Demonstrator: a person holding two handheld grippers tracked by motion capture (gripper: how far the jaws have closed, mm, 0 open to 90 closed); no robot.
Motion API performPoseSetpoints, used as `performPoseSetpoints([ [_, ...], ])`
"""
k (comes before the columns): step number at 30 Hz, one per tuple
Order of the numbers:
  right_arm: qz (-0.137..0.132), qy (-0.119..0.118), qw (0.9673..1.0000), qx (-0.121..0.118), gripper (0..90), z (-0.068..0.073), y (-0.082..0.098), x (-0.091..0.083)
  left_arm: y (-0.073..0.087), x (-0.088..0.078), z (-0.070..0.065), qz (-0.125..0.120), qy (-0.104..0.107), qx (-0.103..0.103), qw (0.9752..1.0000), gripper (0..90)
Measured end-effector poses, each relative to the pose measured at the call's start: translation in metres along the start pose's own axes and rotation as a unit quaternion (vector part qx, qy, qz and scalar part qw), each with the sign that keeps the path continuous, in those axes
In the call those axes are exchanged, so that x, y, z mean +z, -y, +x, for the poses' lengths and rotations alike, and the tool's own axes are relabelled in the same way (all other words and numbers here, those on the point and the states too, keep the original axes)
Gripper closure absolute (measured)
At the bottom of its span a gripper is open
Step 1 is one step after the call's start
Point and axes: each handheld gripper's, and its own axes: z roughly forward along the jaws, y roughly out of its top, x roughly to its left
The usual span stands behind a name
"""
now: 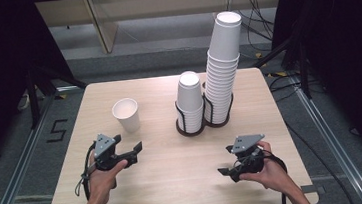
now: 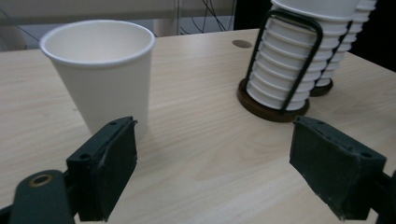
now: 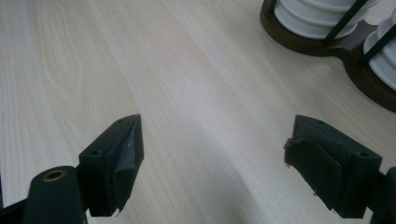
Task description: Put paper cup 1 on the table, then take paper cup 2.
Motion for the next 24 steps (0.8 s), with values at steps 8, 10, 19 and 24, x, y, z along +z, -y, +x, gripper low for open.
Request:
performPoseSetpoints([
  [8,-0.001,0.003,0.9998,0.019,19.2,0.0,0.002,-0.005,0.016,-0.008,-0.02,0.004,0.026,0.006,0.9996,14.4],
  [10,-0.012,0.007,0.9998,0.016,19.2,-0.003,0.002,-0.006,0.02,-0.012,-0.026,0.007,0.035,0.01,0.9993,14.4],
  [19,-0.024,0.056,0.9968,0.053,19.4,-0.009,-0.004,-0.019,0.037,-0.023,-0.037,0.017,0.062,0.028,0.9976,14.4],
  [24,-0.053,0.088,0.9918,0.076,19.3,-0.017,-0.013,-0.033,0.042,-0.031,-0.037,0.008,0.064,0.032,0.9974,14.4],
])
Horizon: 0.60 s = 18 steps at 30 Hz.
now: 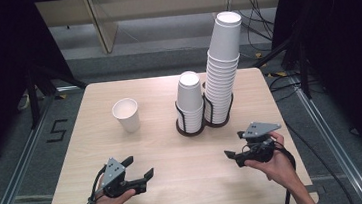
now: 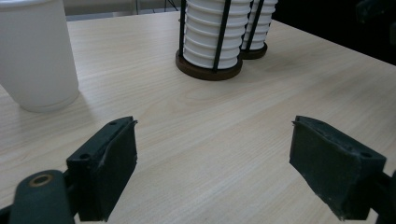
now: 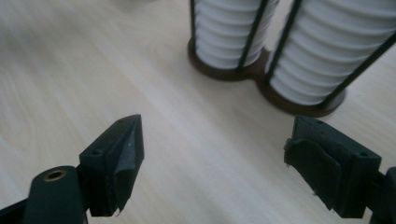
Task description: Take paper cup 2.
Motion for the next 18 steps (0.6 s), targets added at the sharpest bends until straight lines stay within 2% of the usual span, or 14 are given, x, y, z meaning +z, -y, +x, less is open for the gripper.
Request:
performPoseSetpoints([
  [2,-0.017,0.008,0.9997,0.014,19.2,-0.004,-0.007,-0.006,0.003,-0.001,0.0,-0.001,0.004,0.0,1.0,14.4],
  [4,-0.033,0.017,0.9992,0.013,18.8,-0.009,-0.016,-0.012,0.005,-0.003,-0.001,0.006,0.004,0.005,1.0,14.4],
  [7,-0.048,0.028,0.998,0.028,18.8,-0.013,-0.031,-0.023,0.008,-0.003,-0.001,0.002,0.006,0.005,1.0,14.4],
  [9,-0.07,0.032,0.9964,0.035,18.7,-0.017,-0.042,-0.029,0.008,-0.004,-0.001,0.004,0.005,0.008,0.9999,14.4],
  [10,-0.073,0.04,0.9961,0.029,18.1,-0.021,-0.049,-0.033,0.008,-0.004,-0.001,0.004,0.006,0.007,1.0,14.4],
  [11,-0.085,0.041,0.9948,0.038,18.0,-0.022,-0.055,-0.036,0.008,-0.004,-0.001,0.004,0.007,0.007,0.9999,14.4],
  [12,-0.09,0.042,0.9939,0.048,18.0,-0.024,-0.061,-0.039,0.009,-0.004,-0.001,0.003,0.007,0.008,0.9999,14.4],
  [16,-0.114,0.055,0.991,0.044,17.5,-0.036,-0.085,-0.051,0.009,-0.003,-0.002,0.0,0.012,0.008,0.9999,14.4],
  [18,-0.123,0.058,0.989,0.057,17.3,-0.042,-0.095,-0.054,0.009,-0.003,-0.002,0.0,0.014,0.009,0.9999,14.4],
])
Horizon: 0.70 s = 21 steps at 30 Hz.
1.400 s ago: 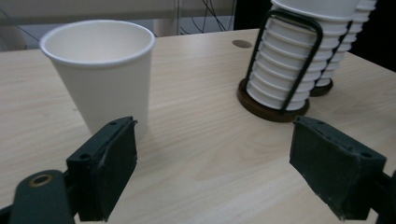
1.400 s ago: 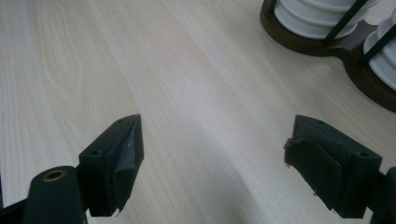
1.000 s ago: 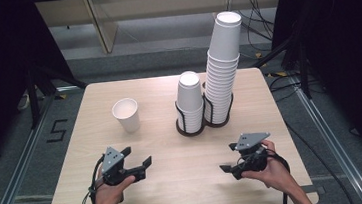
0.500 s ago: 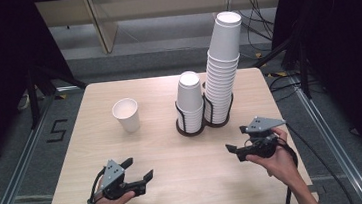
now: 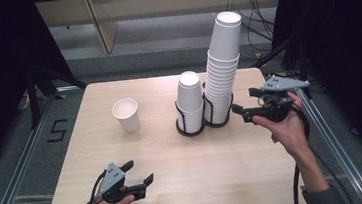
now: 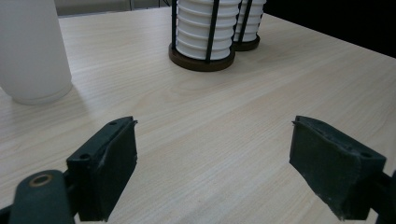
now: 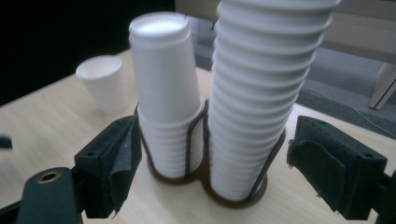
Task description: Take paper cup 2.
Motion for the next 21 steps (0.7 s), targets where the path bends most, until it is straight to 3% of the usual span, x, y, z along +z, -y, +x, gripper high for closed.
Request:
performPoseSetpoints([
  [2,-0.003,0.005,0.9999,0.015,16.5,-0.005,-0.011,0.0,0.001,0.0,0.0,0.003,0.0,0.002,1.0,14.4],
  [12,-0.024,0.028,0.9992,0.013,15.8,-0.021,-0.059,0.007,0.004,0.003,0.0,0.012,0.004,0.003,0.9999,14.4],
  [21,-0.042,0.02,0.9987,0.021,15.6,-0.033,-0.101,0.015,0.004,0.004,-0.001,0.015,0.007,0.006,0.9998,14.4],
])
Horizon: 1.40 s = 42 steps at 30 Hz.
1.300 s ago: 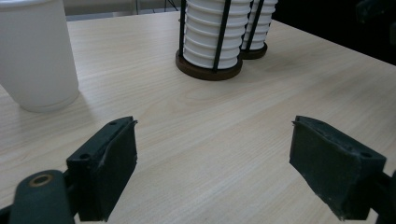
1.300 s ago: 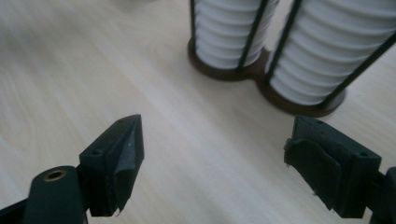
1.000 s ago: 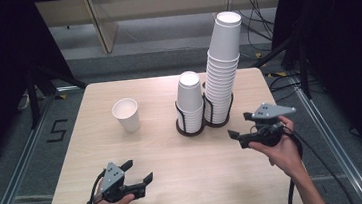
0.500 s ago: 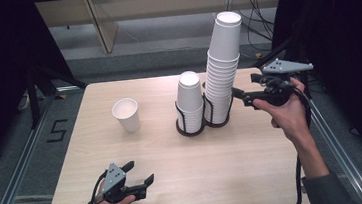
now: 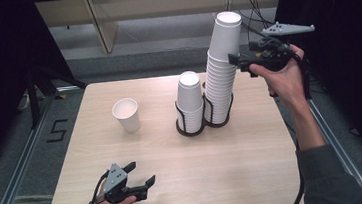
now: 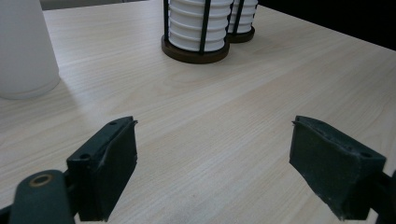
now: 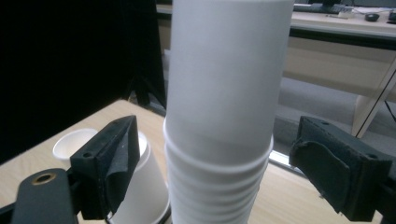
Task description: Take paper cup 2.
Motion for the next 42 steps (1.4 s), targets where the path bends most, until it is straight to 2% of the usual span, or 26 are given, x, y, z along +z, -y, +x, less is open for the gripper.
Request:
performPoseSetpoints([
  [4,-0.008,0.009,0.9999,-0.001,15.7,-0.001,-0.014,0.01,0.0,0.0,0.0,0.001,0.002,0.007,1.0,14.5],
  [9,-0.003,0.017,0.9999,-0.002,15.7,-0.003,-0.025,0.027,0.0,-0.001,-0.002,0.004,0.005,0.014,0.9999,14.4],
  [12,-0.003,0.014,0.9999,-0.002,15.7,-0.003,-0.029,0.037,0.001,0.001,-0.002,0.002,0.011,0.012,0.9999,14.5],
  [15,0.0,0.019,0.9998,0.008,15.3,-0.002,-0.03,0.046,0.001,0.001,-0.003,0.001,0.01,0.011,0.9999,14.4],
  [17,-0.004,0.014,0.9997,0.019,15.5,-0.004,-0.03,0.052,0.001,0.001,-0.003,0.0,0.009,0.013,0.9999,14.5],
  [22,-0.002,0.019,0.9997,0.013,16.4,-0.002,-0.031,0.061,0.002,0.001,-0.003,0.001,0.009,0.012,0.9999,14.5],
  [25,-0.003,0.021,0.9997,0.015,17.7,-0.002,-0.033,0.059,0.001,0.0,-0.003,0.004,0.009,0.017,0.9998,14.4],
  [30,-0.021,0.023,0.9994,0.017,18.0,0.0,-0.041,0.053,0.002,0.002,-0.004,0.004,0.011,0.014,0.9998,14.5],
  [34,-0.049,0.035,0.9981,0.012,18.0,0.001,-0.052,0.045,0.001,0.002,-0.004,0.005,0.012,0.018,0.9997,14.5],
  [35,-0.058,0.04,0.9974,0.018,18.0,0.001,-0.056,0.042,0.001,0.002,-0.004,0.006,0.013,0.02,0.9997,14.5],
  [37,-0.071,0.036,0.9965,0.026,18.1,0.0,-0.062,0.038,0.002,0.002,-0.004,0.007,0.014,0.019,0.9997,14.5],
  [42,-0.099,0.043,0.9937,0.03,18.2,0.002,-0.075,0.023,0.002,0.003,-0.004,0.008,0.016,0.02,0.9996,14.5],
])
